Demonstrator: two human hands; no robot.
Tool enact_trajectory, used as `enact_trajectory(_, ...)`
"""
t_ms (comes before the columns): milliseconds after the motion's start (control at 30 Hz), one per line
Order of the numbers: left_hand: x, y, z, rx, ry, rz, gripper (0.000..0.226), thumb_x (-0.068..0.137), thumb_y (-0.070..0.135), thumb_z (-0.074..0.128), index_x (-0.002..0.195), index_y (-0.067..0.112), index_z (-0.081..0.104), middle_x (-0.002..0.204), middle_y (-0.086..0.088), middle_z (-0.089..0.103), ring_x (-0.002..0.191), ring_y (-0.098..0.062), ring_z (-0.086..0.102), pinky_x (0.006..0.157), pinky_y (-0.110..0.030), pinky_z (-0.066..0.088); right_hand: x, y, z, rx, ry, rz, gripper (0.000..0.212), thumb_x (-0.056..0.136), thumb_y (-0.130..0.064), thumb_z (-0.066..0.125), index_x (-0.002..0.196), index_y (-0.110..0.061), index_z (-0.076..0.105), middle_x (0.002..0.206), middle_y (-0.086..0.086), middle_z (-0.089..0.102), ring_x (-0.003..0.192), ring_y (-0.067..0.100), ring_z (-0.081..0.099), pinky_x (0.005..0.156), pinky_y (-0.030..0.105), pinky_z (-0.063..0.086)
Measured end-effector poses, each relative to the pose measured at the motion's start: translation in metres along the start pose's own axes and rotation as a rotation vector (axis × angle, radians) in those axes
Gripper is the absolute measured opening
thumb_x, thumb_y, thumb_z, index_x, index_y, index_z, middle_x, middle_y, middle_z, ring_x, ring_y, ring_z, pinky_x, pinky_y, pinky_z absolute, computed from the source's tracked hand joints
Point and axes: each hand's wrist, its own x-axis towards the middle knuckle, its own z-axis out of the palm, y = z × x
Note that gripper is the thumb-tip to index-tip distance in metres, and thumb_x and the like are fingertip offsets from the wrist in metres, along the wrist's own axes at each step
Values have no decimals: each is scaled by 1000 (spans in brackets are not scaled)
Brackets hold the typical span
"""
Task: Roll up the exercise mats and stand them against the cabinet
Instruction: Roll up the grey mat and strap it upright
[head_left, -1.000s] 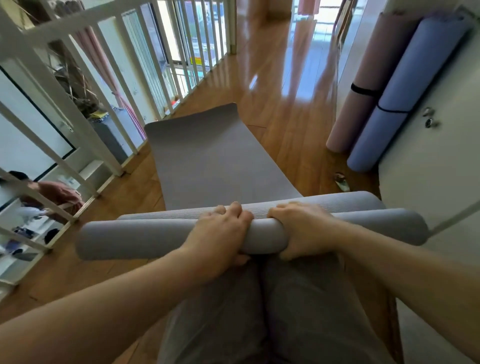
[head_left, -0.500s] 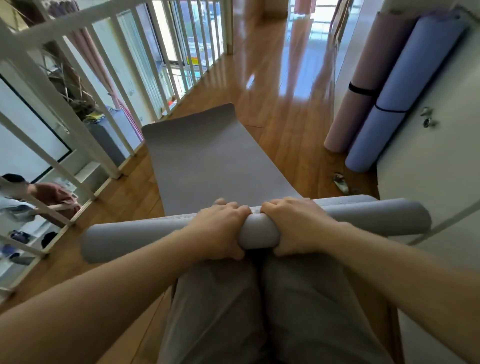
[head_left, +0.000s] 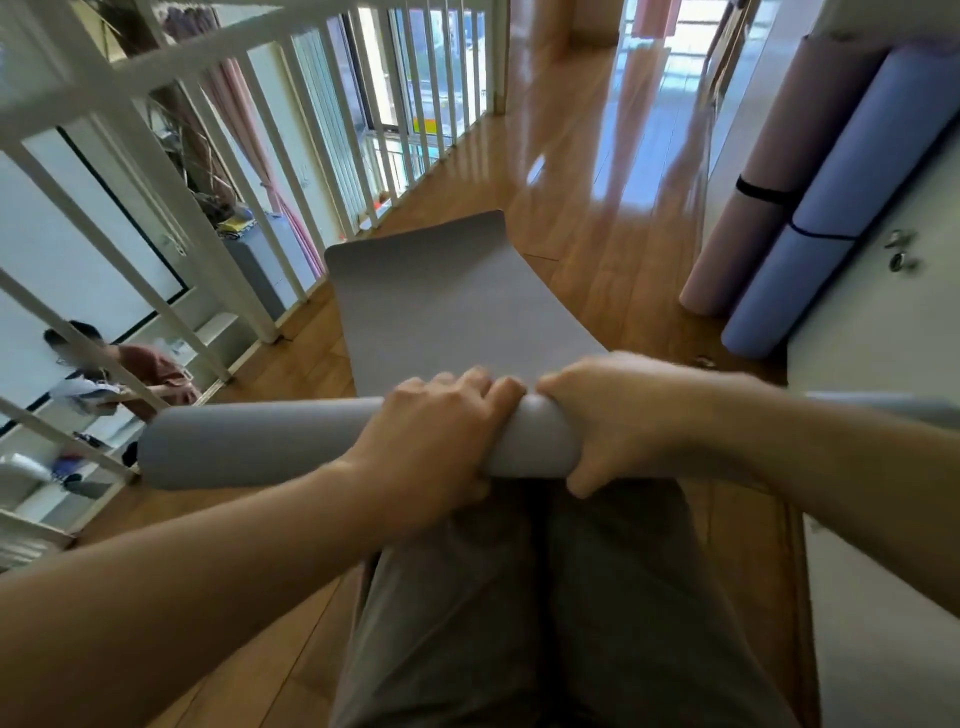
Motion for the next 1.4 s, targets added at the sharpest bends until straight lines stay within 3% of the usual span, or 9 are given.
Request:
enact_trajectory(167, -29, 27, 43, -61, -201, -28, 71, 80, 42, 66, 139, 33, 27, 132, 5, 44, 116, -18, 48, 96, -35, 39, -9, -10, 61, 62, -23, -24, 59, 69, -51, 75, 117, -29, 50, 110, -8, 59, 93, 9, 54, 83, 28, 48)
enact_trajectory(300, -22, 16, 47, -132, -279, -48, 71, 75, 44, 69, 135, 34, 31, 127, 6, 46, 115, -18, 50, 91, -36, 44, -22, -1, 80, -102, 249, -34, 74, 63, -67, 72, 123, -29, 49, 116, -8, 56, 101, 12, 52, 90, 33, 46)
enact_trajectory(400, -10, 7, 45, -185, -405, -29, 69, 71, 44, 72, 129, 34, 36, 122, 8, 48, 110, -15, 50, 84, -33, 47, -30, 6, 100, -217, 440, -18, 77, 48, -63, 80, 111, -25, 57, 98, -3, 64, 83, 17, 61, 71, 36, 55)
enact_trajectory(500, 0, 0, 41, -260, -485, -31, 67, 71, 45, 74, 128, 34, 40, 120, 9, 47, 111, -13, 45, 88, -32, 44, -23, 6, 87, -150, 306, 4, 65, 64, -52, 78, 117, -25, 53, 108, -4, 61, 92, 14, 56, 79, 34, 53)
enact_trajectory(733, -9, 18, 52, -11, -190, -43, 73, 80, 40, 65, 140, 31, 24, 133, 3, 42, 120, -20, 46, 97, -36, 39, 12, 25, 50, 102, -100, -4, 62, 68, -46, 79, 120, -28, 50, 115, -5, 58, 102, 12, 53, 89, 33, 48)
enact_trajectory(967, 22, -5, 44, -193, -424, -17, 74, 70, 40, 75, 133, 33, 37, 127, 7, 50, 114, -16, 47, 90, -34, 46, -5, 15, 95, -151, 446, 43, 71, 59, -54, 80, 118, -24, 55, 111, -2, 63, 94, 18, 60, 83, 35, 50)
enact_trajectory(1100, 34, -11, 36, -250, -484, -16, 72, 72, 42, 75, 133, 35, 38, 126, 8, 49, 112, -13, 40, 89, -29, 39, 2, 21, 80, -43, 359, 63, 62, 72, -54, 70, 124, -28, 47, 117, -8, 60, 99, 11, 56, 87, 28, 43)
enact_trajectory(1233, 17, 13, 44, 50, -171, -21, 80, 82, 39, 65, 146, 30, 18, 132, -1, 42, 115, -23, 48, 97, -39, 40, 6, 33, 68, 89, 240, 66, 67, 70, -55, 73, 126, -30, 46, 116, -10, 61, 95, 8, 56, 82, 25, 45)
enact_trajectory(1400, 20, 7, 54, 43, -110, -59, 78, 77, 38, 68, 141, 30, 25, 123, -2, 50, 106, -24, 54, 88, -38, 43, 15, 29, 69, -16, 288, 73, 72, 66, -58, 74, 126, -29, 47, 117, -9, 59, 99, 11, 55, 85, 29, 44)
